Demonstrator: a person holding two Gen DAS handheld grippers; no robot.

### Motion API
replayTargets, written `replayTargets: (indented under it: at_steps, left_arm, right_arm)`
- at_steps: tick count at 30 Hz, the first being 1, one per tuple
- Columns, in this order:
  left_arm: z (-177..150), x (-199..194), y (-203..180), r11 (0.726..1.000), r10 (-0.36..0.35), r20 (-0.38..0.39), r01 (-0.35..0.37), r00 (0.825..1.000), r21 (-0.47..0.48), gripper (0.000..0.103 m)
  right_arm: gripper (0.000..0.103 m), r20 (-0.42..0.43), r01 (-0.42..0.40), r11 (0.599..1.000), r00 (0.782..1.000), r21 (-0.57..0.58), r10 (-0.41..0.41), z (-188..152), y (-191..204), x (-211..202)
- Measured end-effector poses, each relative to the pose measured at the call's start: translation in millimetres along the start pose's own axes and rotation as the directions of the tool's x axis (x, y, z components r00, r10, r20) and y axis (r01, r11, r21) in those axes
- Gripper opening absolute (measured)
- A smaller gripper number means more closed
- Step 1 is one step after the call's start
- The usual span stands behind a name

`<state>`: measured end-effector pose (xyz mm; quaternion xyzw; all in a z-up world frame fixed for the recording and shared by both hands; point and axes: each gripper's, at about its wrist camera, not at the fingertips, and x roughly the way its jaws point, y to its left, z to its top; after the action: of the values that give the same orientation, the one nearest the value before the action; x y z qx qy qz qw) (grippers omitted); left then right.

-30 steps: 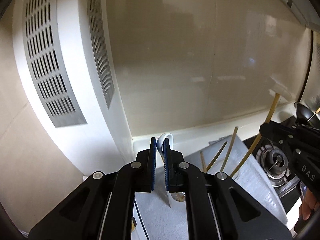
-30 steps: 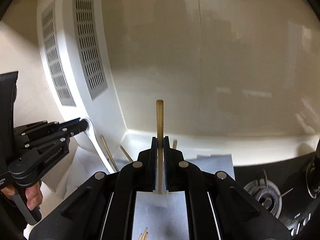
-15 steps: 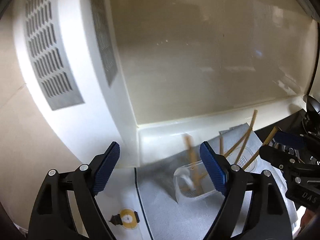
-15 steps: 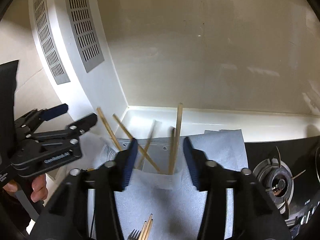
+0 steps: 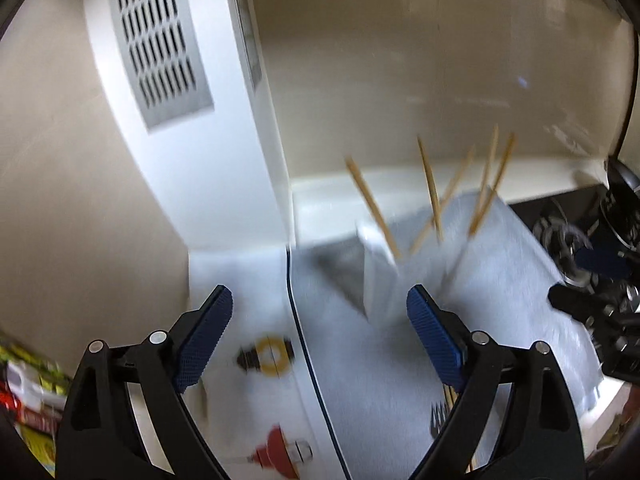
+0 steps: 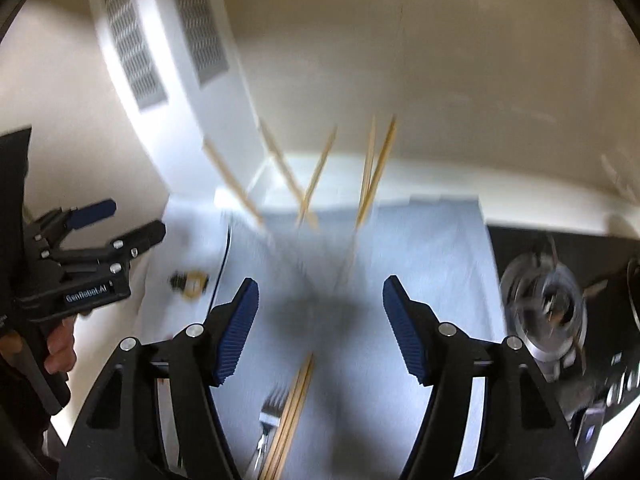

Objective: Organize utensils
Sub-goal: 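Move both open tools back down toward the fork and chopsticks on the mat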

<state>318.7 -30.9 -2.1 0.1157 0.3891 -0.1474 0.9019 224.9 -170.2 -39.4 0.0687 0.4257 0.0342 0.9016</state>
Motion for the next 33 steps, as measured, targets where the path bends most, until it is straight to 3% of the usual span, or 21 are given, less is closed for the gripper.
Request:
replayTargets:
  at_steps: [6,9,16,25,33]
  left_arm:
    - [-48,10,-6,0.999,-0.025,-0.13,0.02,0.991,-0.036,0.086]
    - [-65,13,-10,1.0,-0.014,-0.169,0.01,0.986,-0.024,0.086]
    - [-84,10,-12,0.998,-0.042,-0.212,0.031,0.976,-0.055,0.086]
    - [-87,4,-18,0.999,-0.036,-0.209,0.028,0.977,-0.04,0.086]
    - [-92,8,-10,0.998,-0.02,-0.23,0.007,0.973,-0.058,0.086]
  right_arm:
    - [0.065,-0.117,0.015,1.0,0.993,0.016,-0.013,-52,10,19]
    - [0.065,-0.153,0.015,1.0,0.988,0.018,-0.012,-62,13,23]
    - [0.064,-0.154,0.017,1.0,0.988,0.01,-0.015,-66,15,17]
    - [0.063,-0.147,0.012,1.0,0.989,0.0,-0.012,-68,18,12]
    - [0.06,-0.18,0.016,0.998,0.984,0.063,-0.005,-71,4,21]
